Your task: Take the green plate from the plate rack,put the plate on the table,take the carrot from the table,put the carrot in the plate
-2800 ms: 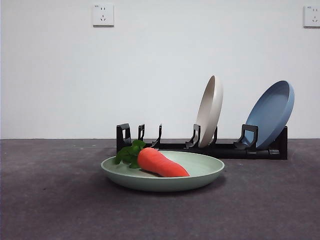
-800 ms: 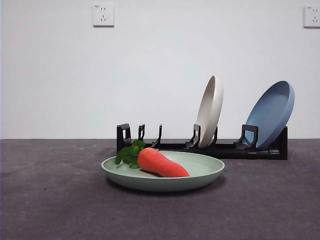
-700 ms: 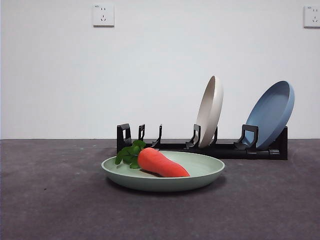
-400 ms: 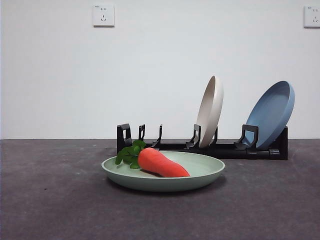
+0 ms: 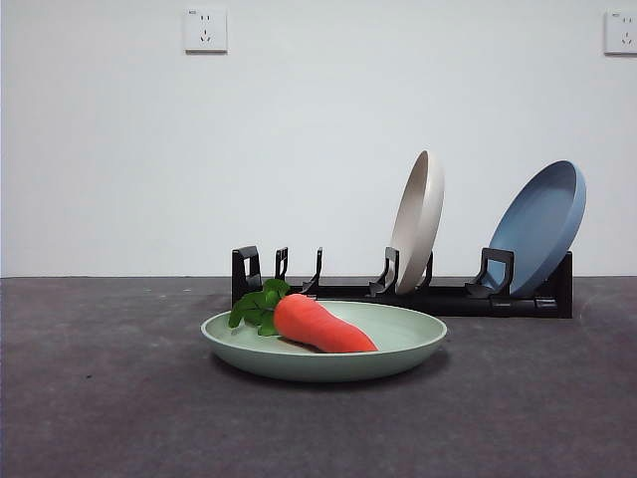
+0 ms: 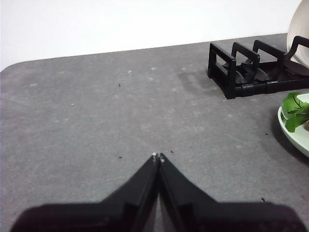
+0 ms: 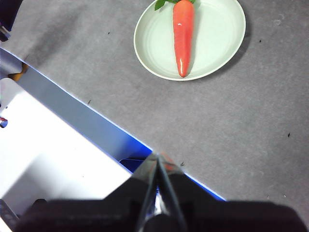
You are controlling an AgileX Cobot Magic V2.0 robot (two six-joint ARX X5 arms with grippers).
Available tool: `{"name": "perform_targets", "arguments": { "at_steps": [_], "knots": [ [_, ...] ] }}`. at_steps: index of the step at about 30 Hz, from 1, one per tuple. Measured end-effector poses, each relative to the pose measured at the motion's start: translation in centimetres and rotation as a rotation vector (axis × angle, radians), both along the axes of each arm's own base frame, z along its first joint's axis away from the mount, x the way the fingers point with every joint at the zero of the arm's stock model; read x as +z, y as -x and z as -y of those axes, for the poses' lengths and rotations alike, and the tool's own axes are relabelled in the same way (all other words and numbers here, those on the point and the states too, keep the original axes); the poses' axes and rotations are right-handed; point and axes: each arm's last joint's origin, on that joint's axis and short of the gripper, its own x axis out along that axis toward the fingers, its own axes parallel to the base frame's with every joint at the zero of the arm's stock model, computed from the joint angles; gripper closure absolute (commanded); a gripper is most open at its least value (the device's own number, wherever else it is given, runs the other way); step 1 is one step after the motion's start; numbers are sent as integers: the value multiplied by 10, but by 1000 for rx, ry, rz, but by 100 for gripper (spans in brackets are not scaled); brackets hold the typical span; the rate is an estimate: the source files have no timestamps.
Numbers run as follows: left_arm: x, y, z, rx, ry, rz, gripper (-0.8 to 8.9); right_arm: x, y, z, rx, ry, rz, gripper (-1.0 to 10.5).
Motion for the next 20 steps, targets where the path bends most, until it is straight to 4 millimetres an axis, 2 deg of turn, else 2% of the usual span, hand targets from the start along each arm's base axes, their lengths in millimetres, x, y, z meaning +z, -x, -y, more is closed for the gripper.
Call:
{"name": "perform_targets", "arguments": {
  "at_steps": [17, 20],
  "knots": [
    [0, 0, 0, 0, 0, 0, 816, 0, 0, 1, -4, -1, 3, 945],
    [0, 0, 0, 1, 0, 0, 816, 3, 0, 7, -43, 1, 63, 945]
  ]
}}
